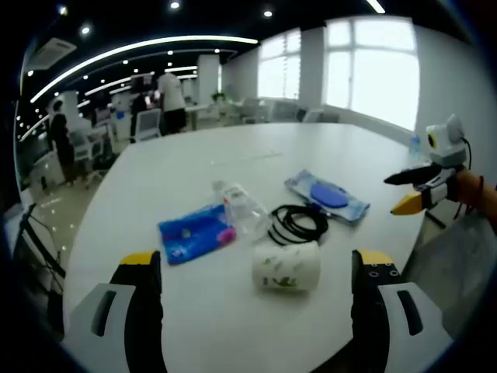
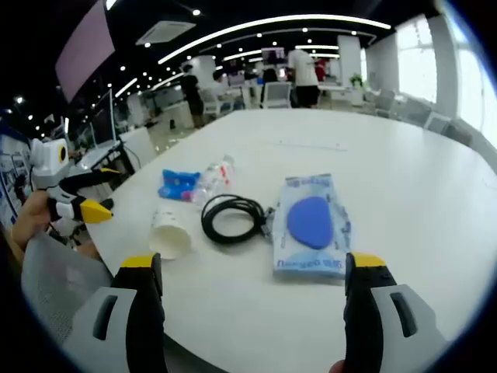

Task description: Arrange the tabletop items into an orderly group along one side of the table until the central work area is clear of visible clutter.

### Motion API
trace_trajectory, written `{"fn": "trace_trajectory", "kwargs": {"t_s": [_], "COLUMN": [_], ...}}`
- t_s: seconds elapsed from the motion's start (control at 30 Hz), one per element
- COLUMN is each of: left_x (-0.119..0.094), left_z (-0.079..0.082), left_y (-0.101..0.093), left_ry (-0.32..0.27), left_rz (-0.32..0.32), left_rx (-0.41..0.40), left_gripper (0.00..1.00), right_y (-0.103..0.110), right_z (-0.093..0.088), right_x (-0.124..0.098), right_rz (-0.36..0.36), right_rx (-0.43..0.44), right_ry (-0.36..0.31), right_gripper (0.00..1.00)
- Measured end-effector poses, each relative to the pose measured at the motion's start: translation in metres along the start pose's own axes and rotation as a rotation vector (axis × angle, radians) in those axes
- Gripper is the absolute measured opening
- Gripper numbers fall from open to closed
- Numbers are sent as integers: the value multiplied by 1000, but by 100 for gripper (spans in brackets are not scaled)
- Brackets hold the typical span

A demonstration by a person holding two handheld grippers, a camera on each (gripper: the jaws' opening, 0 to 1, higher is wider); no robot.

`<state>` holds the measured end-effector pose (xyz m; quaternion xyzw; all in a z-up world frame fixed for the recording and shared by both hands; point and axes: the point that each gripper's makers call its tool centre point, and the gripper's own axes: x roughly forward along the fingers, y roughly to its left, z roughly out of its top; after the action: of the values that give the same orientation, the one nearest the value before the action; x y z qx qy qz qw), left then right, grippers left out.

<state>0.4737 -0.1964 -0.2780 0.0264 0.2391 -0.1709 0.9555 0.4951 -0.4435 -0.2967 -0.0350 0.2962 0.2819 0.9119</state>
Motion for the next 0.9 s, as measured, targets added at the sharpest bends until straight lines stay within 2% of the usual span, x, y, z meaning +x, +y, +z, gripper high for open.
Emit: {"fn": "trace_trajectory", "kwargs": {"t_s": [0.9], "left_x": [-1], "left_z": [-3], "left_y": [-1], "left_ry": [14], "left_rz": [-4], "left_rx": [-8], "left_gripper": [98], "right_y": [2], "right_z": [-4], "right_x": [1], "right_rz": [4], "right_rx": [-5], "right_ry": [20], "right_gripper": [98]}}
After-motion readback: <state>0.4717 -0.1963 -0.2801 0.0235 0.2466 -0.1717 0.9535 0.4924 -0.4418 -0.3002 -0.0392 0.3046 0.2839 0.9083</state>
